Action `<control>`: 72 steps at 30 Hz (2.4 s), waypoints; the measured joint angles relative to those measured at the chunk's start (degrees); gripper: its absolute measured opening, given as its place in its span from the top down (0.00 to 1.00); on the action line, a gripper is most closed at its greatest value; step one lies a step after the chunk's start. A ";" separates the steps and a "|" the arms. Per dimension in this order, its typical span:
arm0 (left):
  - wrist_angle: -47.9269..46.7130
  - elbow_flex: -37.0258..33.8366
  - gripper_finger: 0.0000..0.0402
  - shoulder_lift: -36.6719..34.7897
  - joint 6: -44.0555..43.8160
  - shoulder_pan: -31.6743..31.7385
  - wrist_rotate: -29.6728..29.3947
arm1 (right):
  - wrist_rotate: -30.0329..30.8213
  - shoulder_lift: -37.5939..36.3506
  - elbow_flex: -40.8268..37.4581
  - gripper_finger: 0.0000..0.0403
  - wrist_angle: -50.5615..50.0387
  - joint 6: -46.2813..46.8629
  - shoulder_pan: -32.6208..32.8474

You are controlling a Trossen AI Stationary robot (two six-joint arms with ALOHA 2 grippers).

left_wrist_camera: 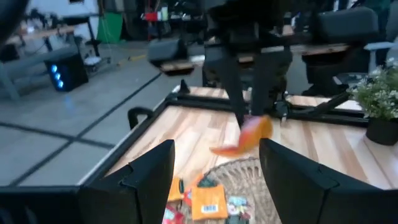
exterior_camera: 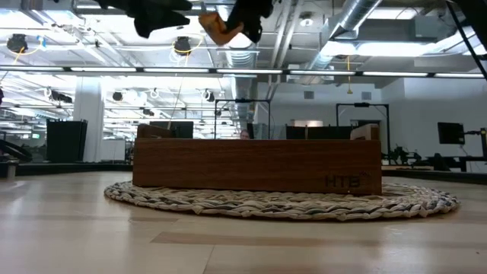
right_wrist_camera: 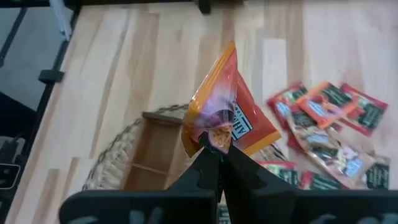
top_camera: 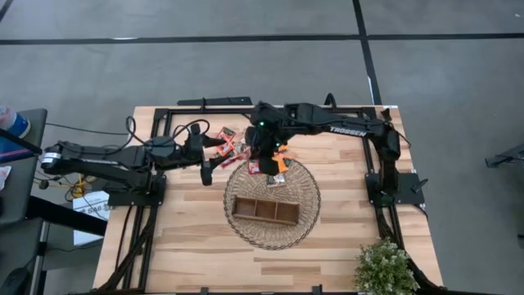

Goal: Pick & Place Tea
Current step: Put the orange tea bag into the right section of the wooden organizer

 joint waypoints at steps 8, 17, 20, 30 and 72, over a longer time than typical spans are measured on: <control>2.95 -0.02 0.43 1.05 2.80 0.00 9.53 | -0.57 0.00 -0.04 1.00 2.06 0.67 0.65; 3.45 -0.02 0.43 1.32 6.67 0.00 9.68 | -4.65 0.00 -0.04 1.00 7.42 4.09 1.04; 3.35 -0.02 0.43 1.49 6.72 -0.02 8.71 | -5.74 0.00 -0.04 1.00 7.29 4.30 1.18; 3.28 0.00 0.51 2.78 6.54 0.00 11.01 | -5.90 0.00 -0.04 1.00 9.04 4.93 1.74; -1.08 0.00 0.93 3.55 -47.49 4.65 30.97 | 8.67 -7.71 -0.08 0.40 5.11 -25.98 6.88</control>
